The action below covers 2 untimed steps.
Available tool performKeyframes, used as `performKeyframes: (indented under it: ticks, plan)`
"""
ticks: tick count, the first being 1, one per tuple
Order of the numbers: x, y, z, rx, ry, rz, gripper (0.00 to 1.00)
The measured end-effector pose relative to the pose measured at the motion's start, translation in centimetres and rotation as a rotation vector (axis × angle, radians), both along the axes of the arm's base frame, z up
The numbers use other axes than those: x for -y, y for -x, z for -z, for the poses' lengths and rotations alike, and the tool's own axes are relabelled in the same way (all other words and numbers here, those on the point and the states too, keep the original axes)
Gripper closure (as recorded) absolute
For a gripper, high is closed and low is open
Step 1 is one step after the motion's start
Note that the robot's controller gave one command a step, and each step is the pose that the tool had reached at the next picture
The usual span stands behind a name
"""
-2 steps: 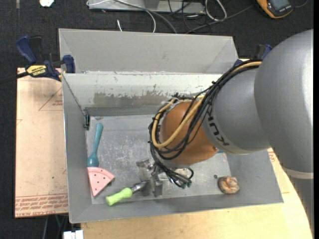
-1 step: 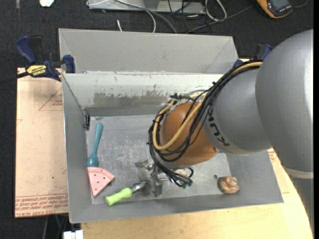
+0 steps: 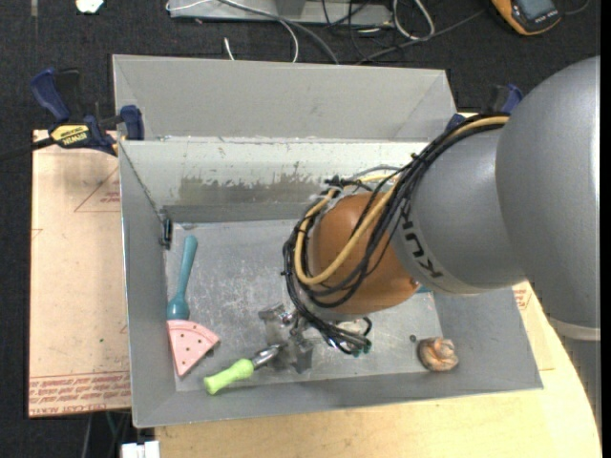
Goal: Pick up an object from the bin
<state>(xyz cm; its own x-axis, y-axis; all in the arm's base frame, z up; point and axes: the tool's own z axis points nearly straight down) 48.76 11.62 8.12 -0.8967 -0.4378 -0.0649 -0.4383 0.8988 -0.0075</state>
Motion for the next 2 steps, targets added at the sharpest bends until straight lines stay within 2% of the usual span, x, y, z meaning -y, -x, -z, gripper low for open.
performKeyframes:
  ticks: [1, 2]
  plan:
    - [0.1, 0.7, -7.0, -0.009, 0.001, 0.028, 1.00]
    - [0.6, 0.3, -17.6, -0.009, 0.000, 0.027, 1.00]
